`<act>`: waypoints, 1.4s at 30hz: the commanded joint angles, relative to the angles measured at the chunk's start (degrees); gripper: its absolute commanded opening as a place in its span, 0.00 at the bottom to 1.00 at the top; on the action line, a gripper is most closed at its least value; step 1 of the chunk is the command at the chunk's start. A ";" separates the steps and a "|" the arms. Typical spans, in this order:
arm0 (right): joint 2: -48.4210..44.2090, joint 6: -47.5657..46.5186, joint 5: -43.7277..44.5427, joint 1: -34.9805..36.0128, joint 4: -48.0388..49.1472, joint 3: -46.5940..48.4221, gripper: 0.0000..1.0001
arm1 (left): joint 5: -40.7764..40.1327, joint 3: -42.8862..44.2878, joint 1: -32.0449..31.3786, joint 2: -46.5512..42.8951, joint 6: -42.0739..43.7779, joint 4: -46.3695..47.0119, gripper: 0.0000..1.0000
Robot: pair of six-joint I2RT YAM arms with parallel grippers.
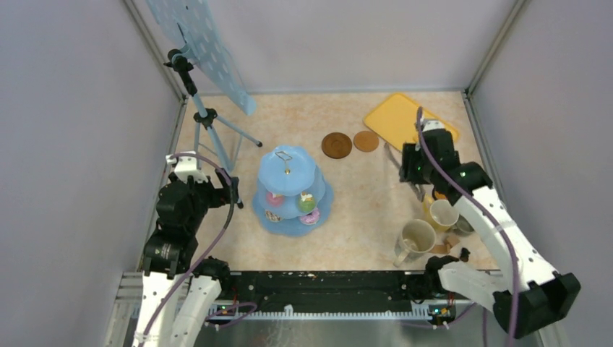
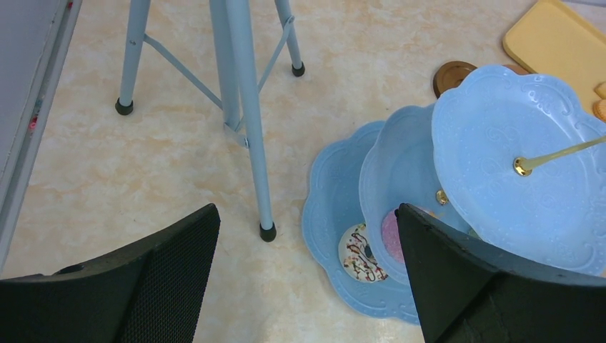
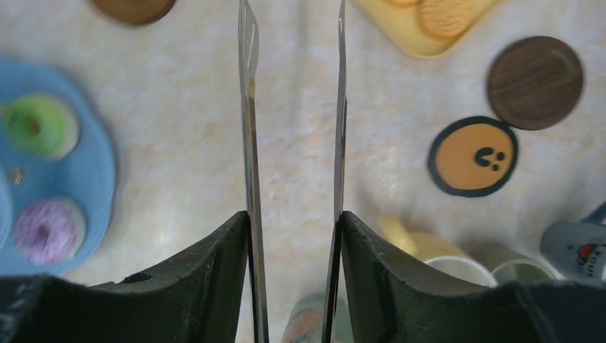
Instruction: Serve the afternoon tea
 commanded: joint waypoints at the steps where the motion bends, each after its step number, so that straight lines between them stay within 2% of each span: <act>1: 6.58 -1.40 1.12 -13.45 10.73 2.04 0.48 | -0.27 0.78 -1.60 -1.12 0.41 2.45 0.99; 8: 20.73 0.70 -0.07 -20.64 13.95 7.95 0.50 | -1.37 0.45 -4.39 -2.21 0.34 2.59 0.99; 18: 27.96 0.40 -1.87 -21.55 16.53 10.22 0.52 | -2.98 -0.22 -7.72 -2.95 0.26 3.12 0.99; 42: 28.39 -1.17 1.28 -21.52 15.20 8.02 0.51 | -3.30 -0.34 -8.09 -2.07 0.25 3.34 0.99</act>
